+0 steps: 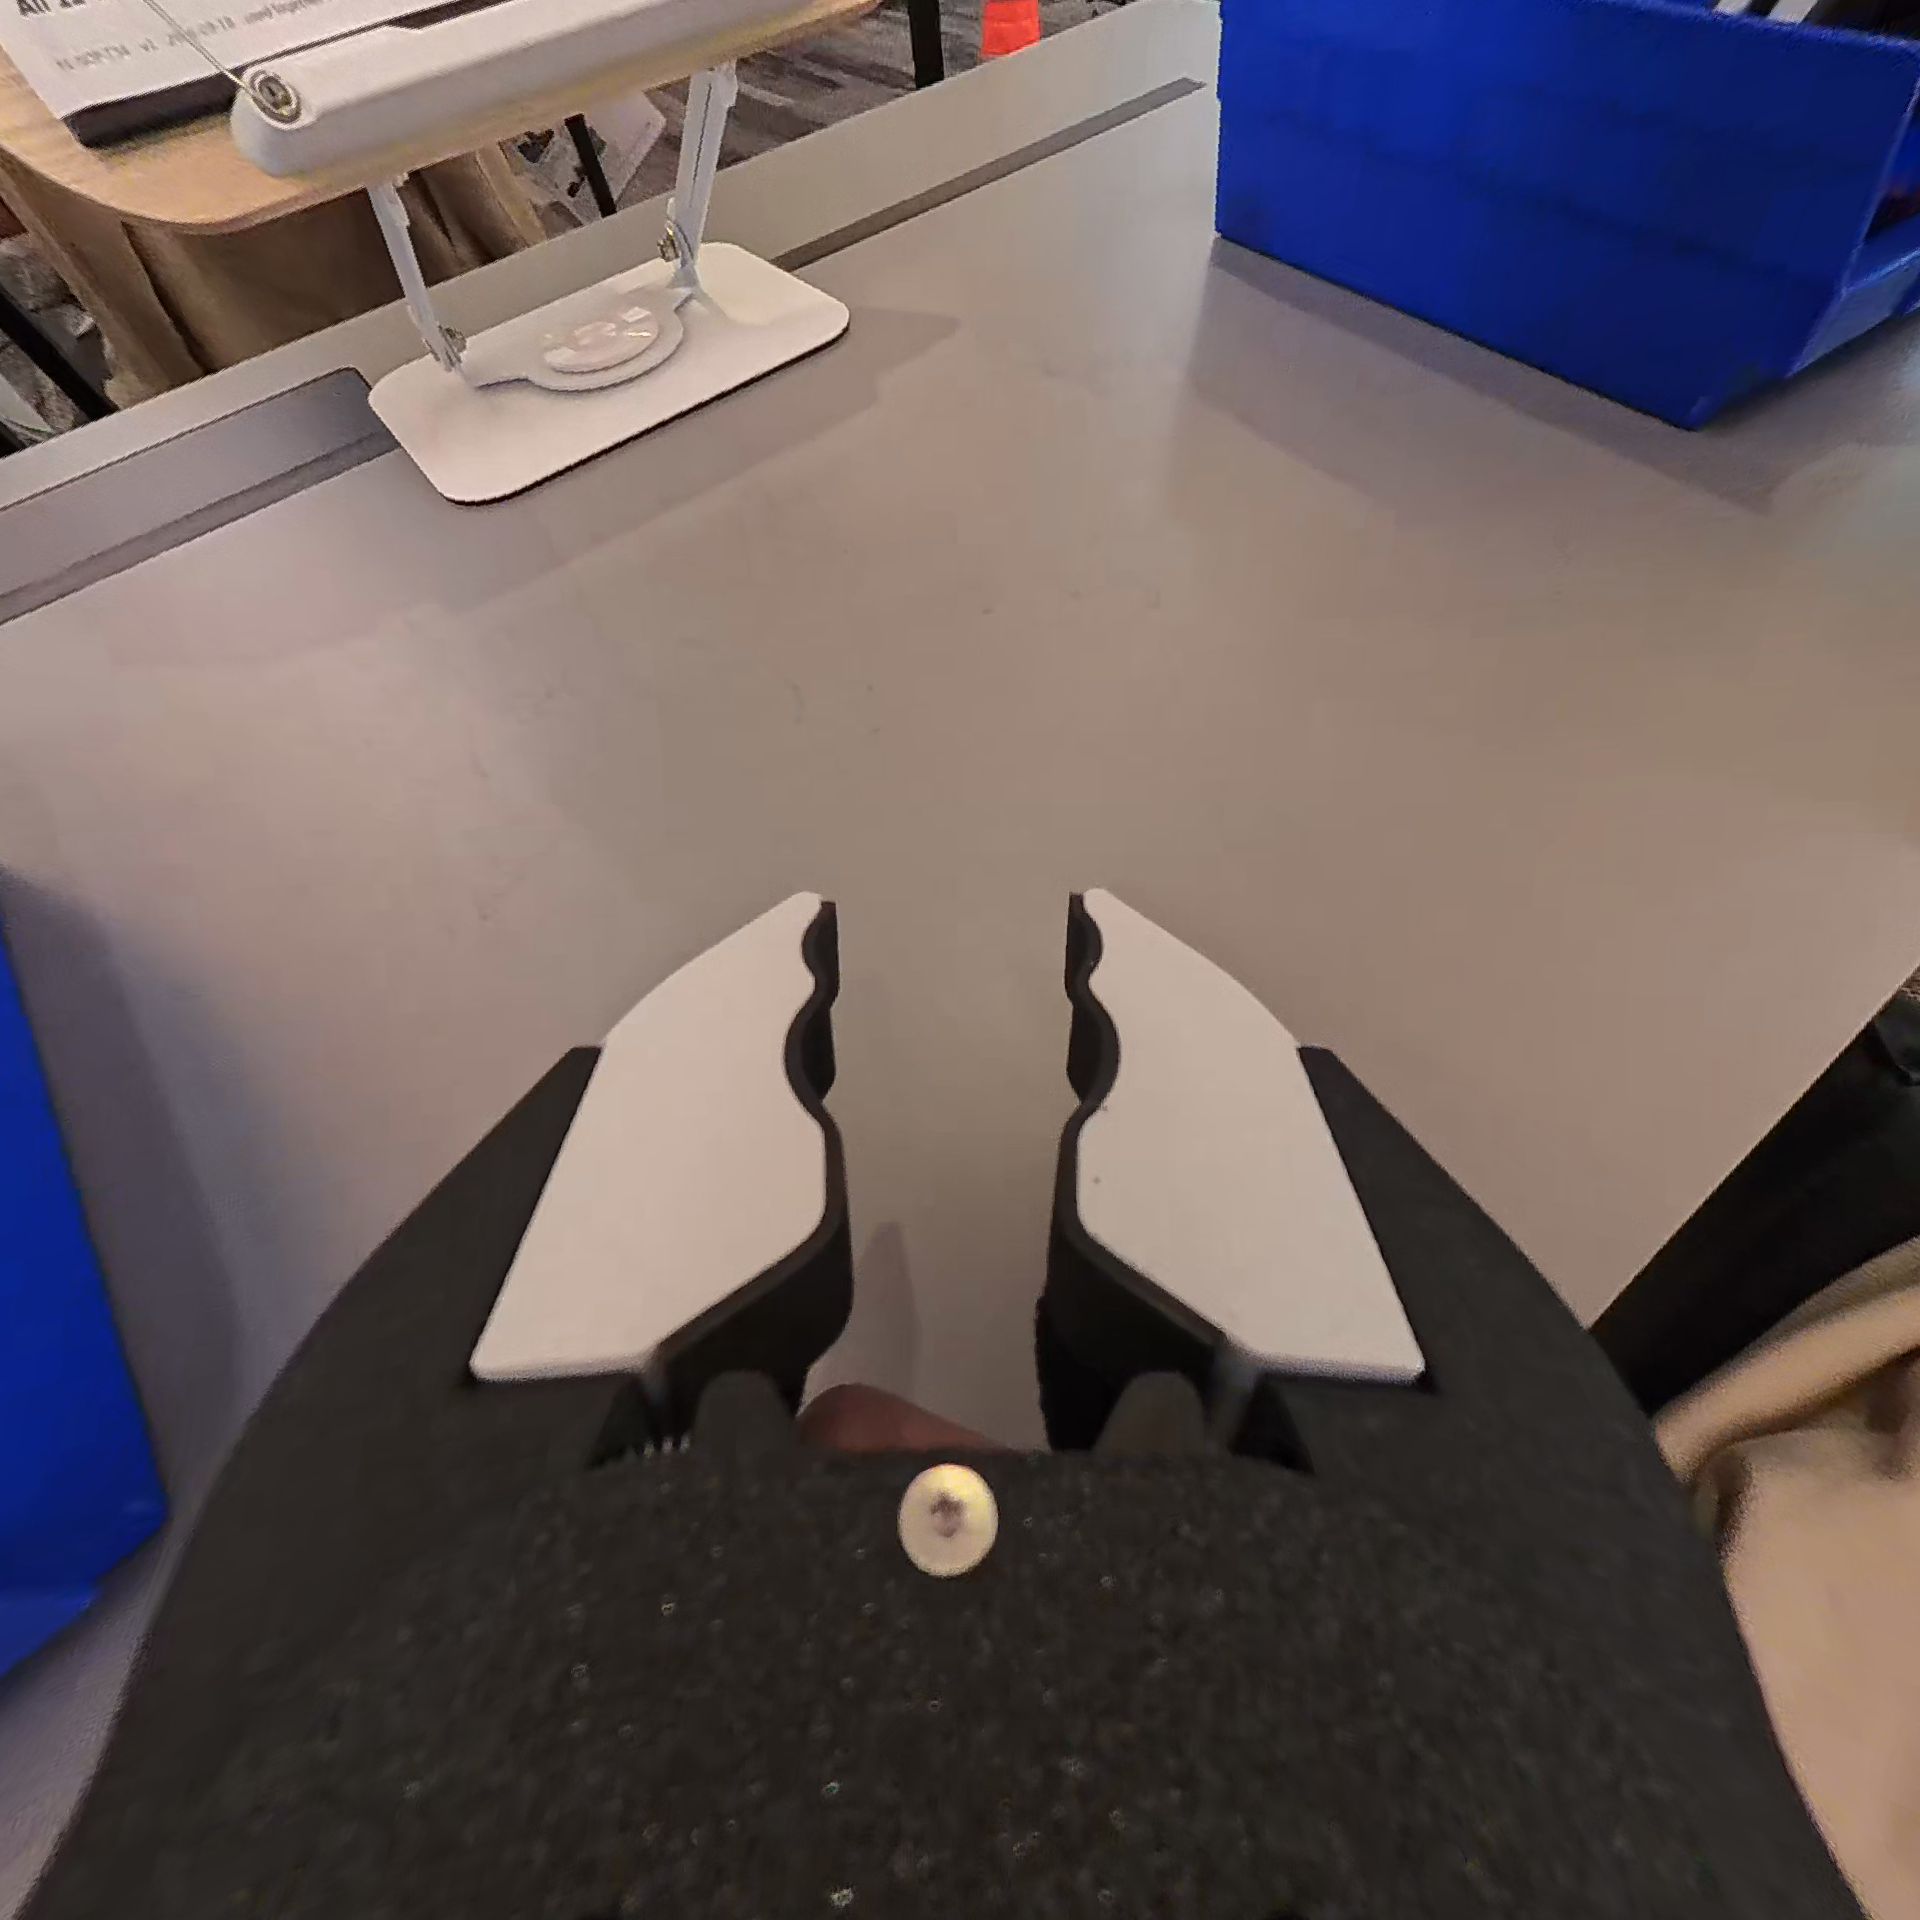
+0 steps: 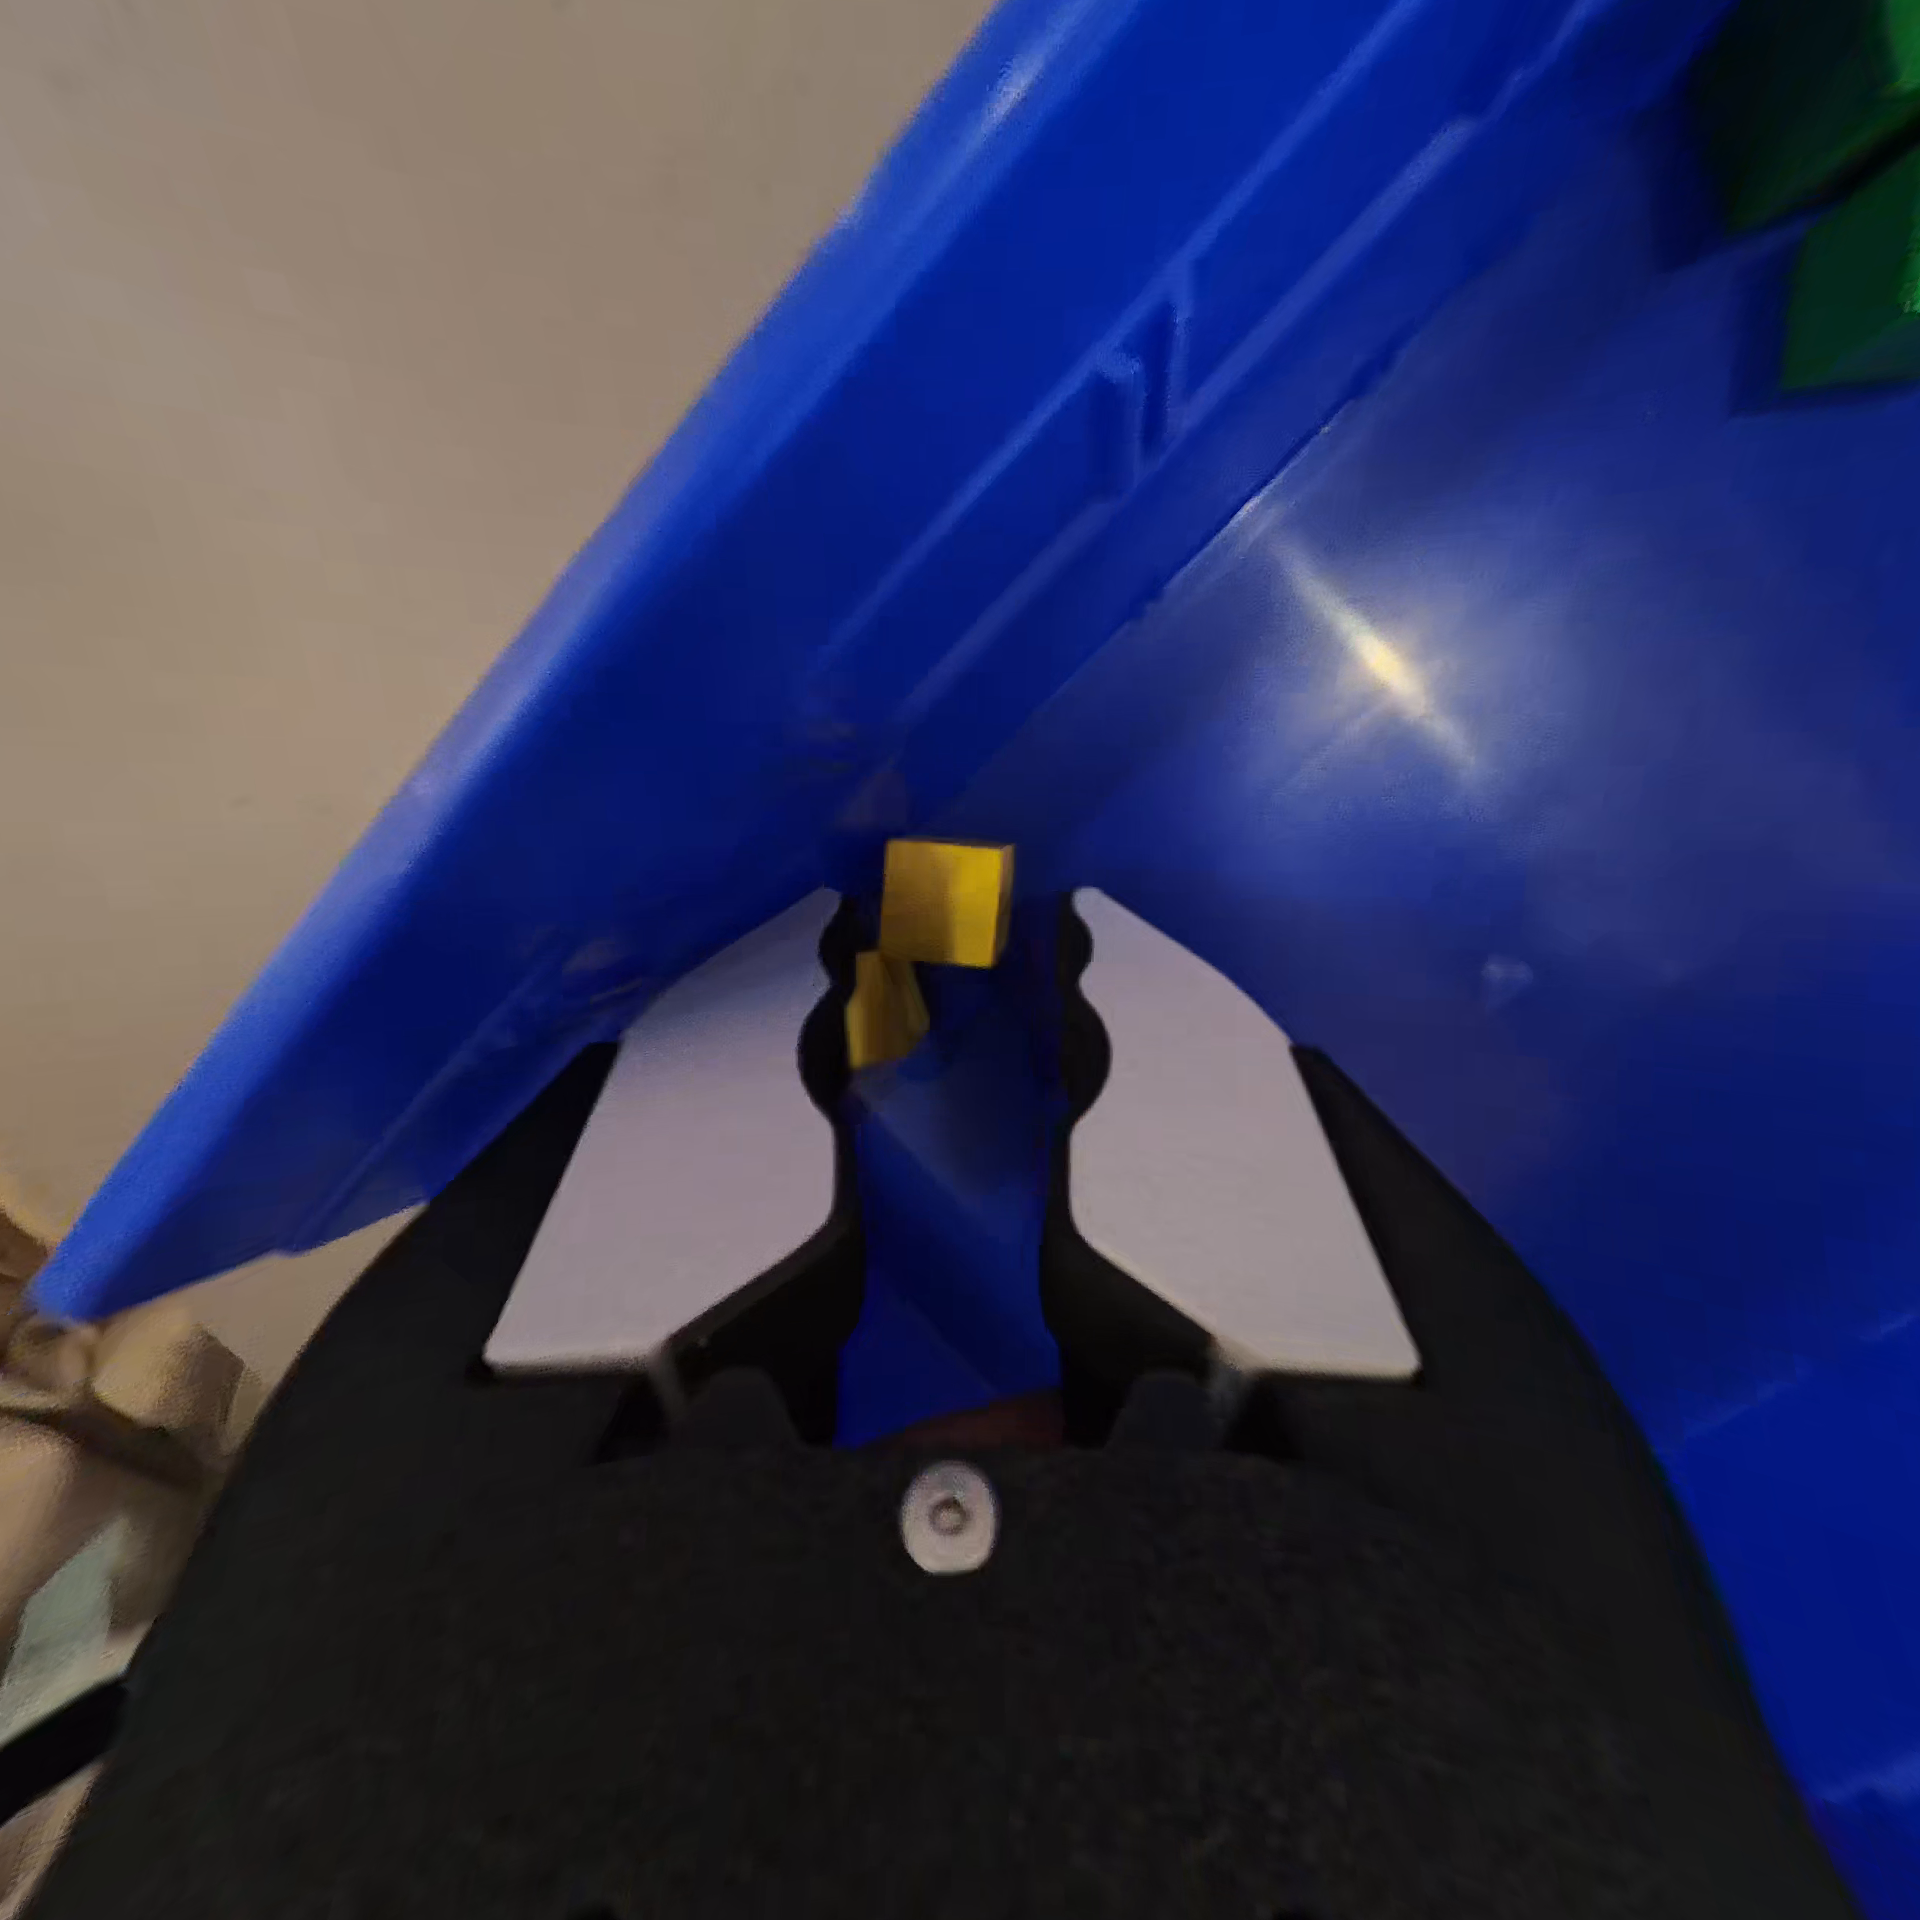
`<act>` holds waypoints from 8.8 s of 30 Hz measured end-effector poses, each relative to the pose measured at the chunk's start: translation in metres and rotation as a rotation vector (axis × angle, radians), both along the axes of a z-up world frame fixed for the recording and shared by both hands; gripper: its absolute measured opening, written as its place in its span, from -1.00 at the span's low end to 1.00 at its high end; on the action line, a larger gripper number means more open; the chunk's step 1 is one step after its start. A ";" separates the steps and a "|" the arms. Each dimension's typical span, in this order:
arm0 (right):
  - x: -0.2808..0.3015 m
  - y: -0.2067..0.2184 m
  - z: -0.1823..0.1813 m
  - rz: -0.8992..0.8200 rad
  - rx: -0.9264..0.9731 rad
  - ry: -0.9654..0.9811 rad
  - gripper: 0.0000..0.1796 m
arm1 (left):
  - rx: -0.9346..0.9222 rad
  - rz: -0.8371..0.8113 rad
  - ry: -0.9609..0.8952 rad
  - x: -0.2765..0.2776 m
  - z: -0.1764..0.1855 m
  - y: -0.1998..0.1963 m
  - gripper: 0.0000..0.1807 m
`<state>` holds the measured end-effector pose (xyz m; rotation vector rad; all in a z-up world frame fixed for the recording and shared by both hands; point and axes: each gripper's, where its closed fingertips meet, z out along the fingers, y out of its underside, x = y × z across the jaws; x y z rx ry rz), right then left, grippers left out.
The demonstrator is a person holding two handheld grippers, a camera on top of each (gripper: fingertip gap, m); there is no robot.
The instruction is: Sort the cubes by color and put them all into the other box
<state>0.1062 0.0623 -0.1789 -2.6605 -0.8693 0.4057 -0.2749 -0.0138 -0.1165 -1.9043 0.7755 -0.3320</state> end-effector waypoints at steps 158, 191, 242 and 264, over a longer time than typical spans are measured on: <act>-0.197 -0.104 0.136 0.121 1.382 0.384 -0.67 | -0.045 -0.051 -0.373 0.006 0.043 0.007 -0.52; 0.171 0.165 0.025 -0.628 0.360 -0.589 -0.62 | 0.027 -0.108 -0.126 0.015 0.002 -0.019 -0.59; -0.195 -0.113 0.067 -0.052 0.804 0.449 -0.60 | -1.013 -0.100 1.458 -0.365 -0.038 0.062 -0.49; -0.196 -0.115 0.070 -0.039 0.804 0.432 -0.65 | -0.278 -0.056 0.586 -0.269 0.045 0.090 -0.75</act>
